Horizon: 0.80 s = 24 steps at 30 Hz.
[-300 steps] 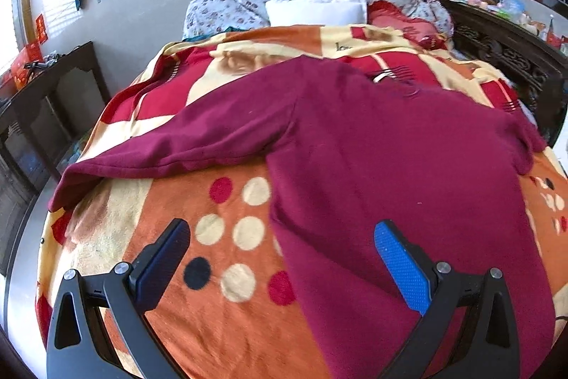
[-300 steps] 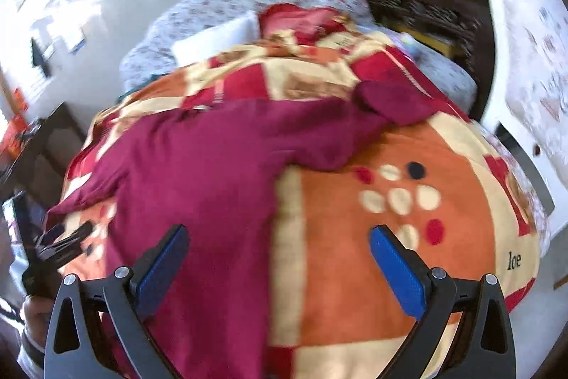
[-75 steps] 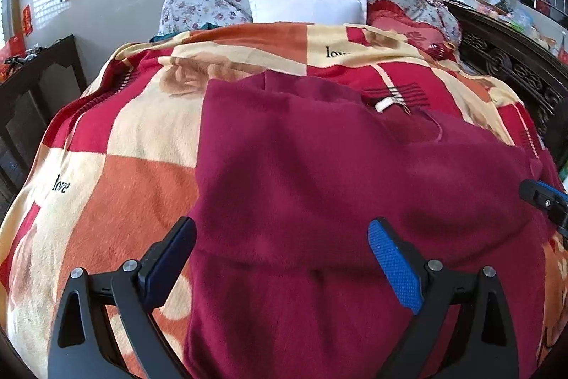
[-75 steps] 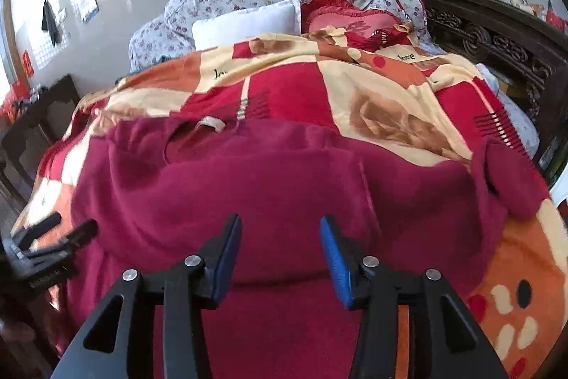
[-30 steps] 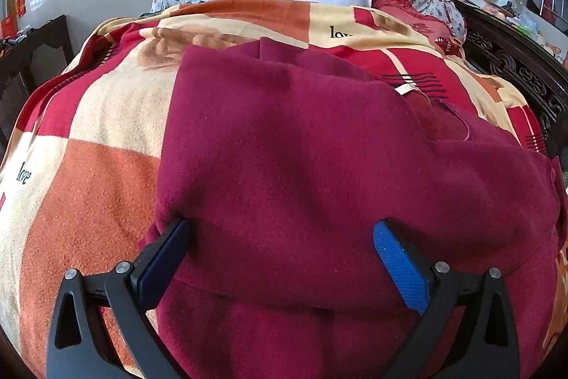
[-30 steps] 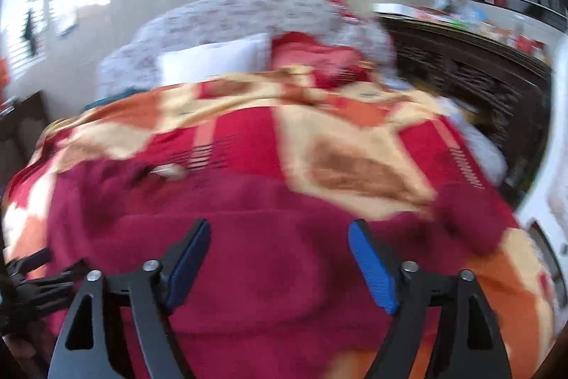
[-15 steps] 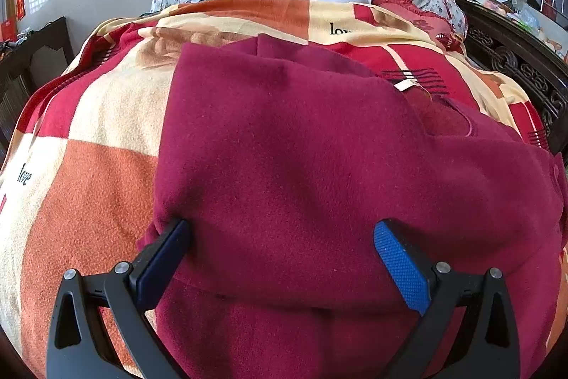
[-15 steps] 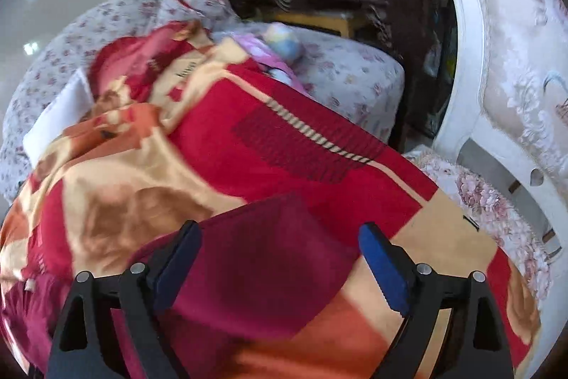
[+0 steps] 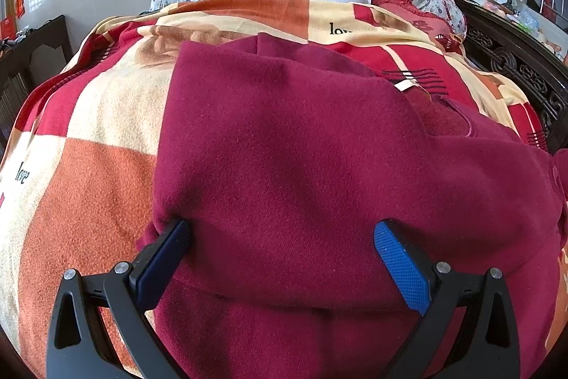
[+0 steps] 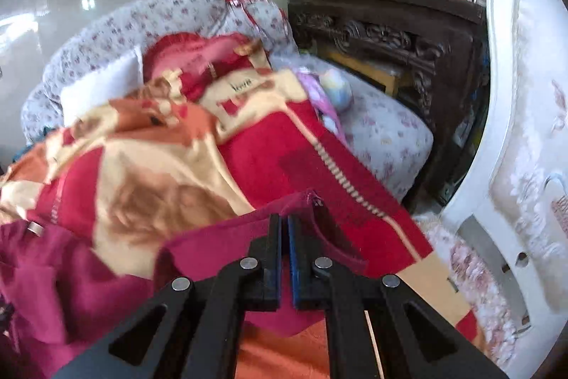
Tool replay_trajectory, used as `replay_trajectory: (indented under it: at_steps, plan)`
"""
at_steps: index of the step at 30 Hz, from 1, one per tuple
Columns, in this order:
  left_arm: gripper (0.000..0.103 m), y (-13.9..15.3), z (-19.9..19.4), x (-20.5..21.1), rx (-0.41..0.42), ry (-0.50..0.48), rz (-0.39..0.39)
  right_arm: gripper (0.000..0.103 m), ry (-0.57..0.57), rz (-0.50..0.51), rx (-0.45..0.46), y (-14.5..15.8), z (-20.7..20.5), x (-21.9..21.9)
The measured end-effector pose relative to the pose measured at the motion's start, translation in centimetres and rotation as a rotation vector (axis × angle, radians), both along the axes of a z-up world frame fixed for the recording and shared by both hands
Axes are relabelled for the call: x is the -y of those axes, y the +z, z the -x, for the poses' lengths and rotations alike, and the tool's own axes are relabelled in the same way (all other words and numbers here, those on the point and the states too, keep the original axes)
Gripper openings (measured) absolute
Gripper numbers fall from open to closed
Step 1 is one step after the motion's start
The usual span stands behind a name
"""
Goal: Fold small clothes
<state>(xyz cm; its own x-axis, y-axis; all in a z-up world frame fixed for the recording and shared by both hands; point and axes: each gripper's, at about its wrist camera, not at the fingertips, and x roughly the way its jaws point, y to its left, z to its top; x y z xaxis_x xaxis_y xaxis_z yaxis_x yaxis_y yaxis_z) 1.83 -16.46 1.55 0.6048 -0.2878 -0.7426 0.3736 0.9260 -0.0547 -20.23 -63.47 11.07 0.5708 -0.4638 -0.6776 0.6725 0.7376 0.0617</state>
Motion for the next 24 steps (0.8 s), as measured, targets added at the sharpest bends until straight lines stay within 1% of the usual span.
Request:
replay_trajectory:
  at_steps: [1,3,6,8,10,13,14,16,17,18,19,20,21,22,24]
  plan:
    - [0.103,0.0,0.0,0.0,-0.001,-0.001,0.005,0.005,-0.006,-0.002,-0.004,0.4,0.0,-0.1]
    - [0.103,0.0,0.0,0.0,-0.002,0.000,0.004,0.004,0.004,-0.011,0.035,1.4,0.3,-0.9]
    - [0.103,0.1,0.1,0.0,-0.001,-0.001,0.007,0.004,0.078,0.036,0.074,3.6,-0.6,-4.1]
    - [0.103,0.4,0.2,-0.2,0.006,-0.001,0.028,0.004,0.138,0.068,0.104,5.5,-1.5,-6.7]
    - [0.103,0.8,0.4,-0.8,0.015,-0.001,0.067,0.004,0.229,0.131,0.152,8.4,-3.0,-10.4]
    - [0.103,1.4,0.5,-1.7,0.027,0.006,0.117,0.004,0.365,0.168,0.220,11.6,-4.6,-15.3]
    - [0.103,1.5,0.6,-1.8,0.029,0.006,0.127,0.002,0.443,0.187,0.243,12.9,-5.4,-18.0]
    - [0.103,1.8,0.6,-2.1,0.037,0.004,0.144,0.002,0.541,0.191,0.275,14.3,-6.5,-21.3]
    - [0.103,2.1,0.7,-2.3,0.045,0.003,0.152,0.002,0.602,0.176,0.295,14.8,-7.3,-23.1]
    - [0.103,2.3,0.9,-2.5,0.058,0.002,0.161,0.002,0.669,0.154,0.312,15.0,-8.3,-25.0]
    - [0.103,2.7,1.1,-2.7,0.080,0.003,0.170,0.002,0.711,0.142,0.312,14.9,-9.4,-26.6]
    - [0.103,3.0,1.3,-3.0,0.102,0.002,0.176,0.002,0.743,0.147,0.282,14.1,-11.0,-28.3]
    - [0.103,3.2,1.2,-3.1,0.117,0.004,0.177,0.002,0.750,0.154,0.262,13.3,-11.8,-29.5]
    - [0.103,3.2,1.1,-3.3,0.126,0.012,0.173,0.002,0.752,0.136,0.245,12.2,-12.8,-30.2]
    - [0.103,3.1,0.7,-3.4,0.104,0.015,0.176,0.008,0.744,0.066,0.209,10.1,-13.8,-29.9]
